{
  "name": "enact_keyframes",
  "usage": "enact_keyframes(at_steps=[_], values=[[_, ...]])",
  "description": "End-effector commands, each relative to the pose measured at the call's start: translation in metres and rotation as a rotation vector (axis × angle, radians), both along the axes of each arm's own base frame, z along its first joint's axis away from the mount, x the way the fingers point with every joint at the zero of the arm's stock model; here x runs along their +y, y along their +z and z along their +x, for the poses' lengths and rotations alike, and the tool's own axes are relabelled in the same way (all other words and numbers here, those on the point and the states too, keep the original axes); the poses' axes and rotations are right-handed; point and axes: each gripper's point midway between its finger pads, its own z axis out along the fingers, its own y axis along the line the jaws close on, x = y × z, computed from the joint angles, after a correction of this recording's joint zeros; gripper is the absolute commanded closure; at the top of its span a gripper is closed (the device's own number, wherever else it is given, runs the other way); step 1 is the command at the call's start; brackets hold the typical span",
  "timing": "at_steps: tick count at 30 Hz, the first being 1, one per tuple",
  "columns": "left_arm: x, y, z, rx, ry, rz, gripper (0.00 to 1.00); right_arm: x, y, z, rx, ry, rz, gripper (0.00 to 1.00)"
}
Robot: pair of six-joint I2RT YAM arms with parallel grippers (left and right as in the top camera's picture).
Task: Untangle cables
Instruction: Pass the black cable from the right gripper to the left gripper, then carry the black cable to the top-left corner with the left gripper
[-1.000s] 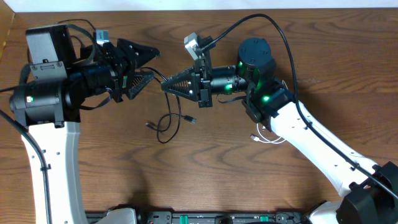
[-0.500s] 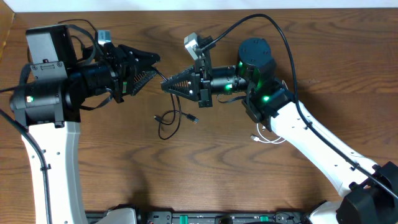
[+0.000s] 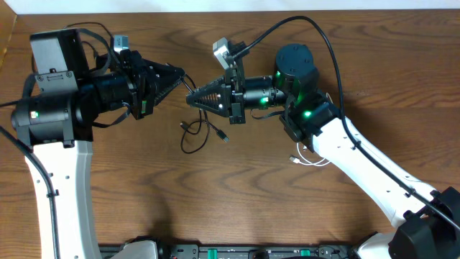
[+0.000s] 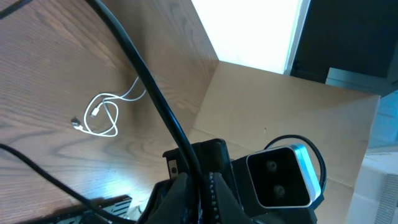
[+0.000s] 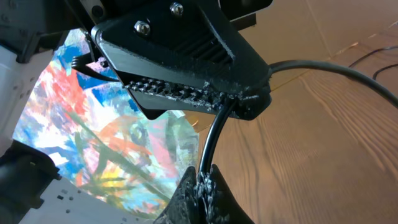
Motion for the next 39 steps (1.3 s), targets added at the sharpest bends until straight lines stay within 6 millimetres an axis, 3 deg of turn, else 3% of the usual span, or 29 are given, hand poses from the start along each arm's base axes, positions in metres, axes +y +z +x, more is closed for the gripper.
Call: enact_keyframes(at_steps=[1,2,4,5,6,8,13,16,19,22,25,29,31,32,35,39], values=[[0.0,0.002,0.0,-0.015,-0.004,0.004,0.92,0.001,0.01,-0.004,-0.019,0.01,0.015,0.76],[0.001,0.001,0.0,-0.015,0.002,0.011,0.93,0.001,0.01,-0.003,-0.019,0.008,0.015,0.68],[0.007,-0.005,0.004,-0.01,0.037,0.048,0.92,-0.001,0.009,-0.001,-0.011,0.003,0.009,0.31],[0.01,-0.008,0.006,-0.002,0.055,0.067,0.93,-0.002,0.007,0.0,-0.004,0.002,0.005,0.2],[0.015,-0.013,0.007,0.012,0.081,0.094,0.93,-0.004,0.005,0.002,0.008,-0.004,-0.004,0.11],[0.025,-0.023,0.009,0.042,0.134,0.152,0.93,-0.008,-0.001,0.008,0.04,-0.02,-0.027,0.02],[0.053,-0.05,0.008,0.134,0.264,0.31,0.93,-0.029,-0.031,0.032,0.105,-0.104,-0.123,0.01],[0.061,-0.057,0.005,0.165,0.292,0.351,0.93,-0.055,-0.073,0.064,0.242,-0.29,-0.27,0.01],[0.06,-0.056,0.006,0.159,0.29,0.346,0.93,-0.08,-0.106,0.079,0.351,-0.428,-0.392,0.01],[0.051,-0.043,0.013,0.097,0.255,0.292,0.93,-0.1,-0.134,0.083,0.434,-0.525,-0.504,0.01],[0.042,-0.021,0.026,-0.026,0.222,0.239,0.93,-0.108,-0.148,0.079,0.45,-0.552,-0.573,0.01],[0.053,0.001,0.046,-0.171,0.281,0.284,0.92,-0.114,-0.158,0.071,0.435,-0.536,-0.631,0.01],[0.073,0.002,0.054,-0.204,0.369,0.377,0.92,-0.116,-0.162,0.068,0.442,-0.529,-0.65,0.01],[0.1,-0.001,0.058,-0.22,0.468,0.518,0.92,-0.117,-0.164,0.066,0.445,-0.524,-0.659,0.01],[0.149,-0.001,0.061,-0.223,0.649,0.756,0.92,-0.117,-0.164,0.065,0.424,-0.515,-0.667,0.01],[0.222,0.017,0.048,-0.204,0.914,1.124,0.93,-0.117,-0.165,0.065,0.394,-0.505,-0.672,0.01]])
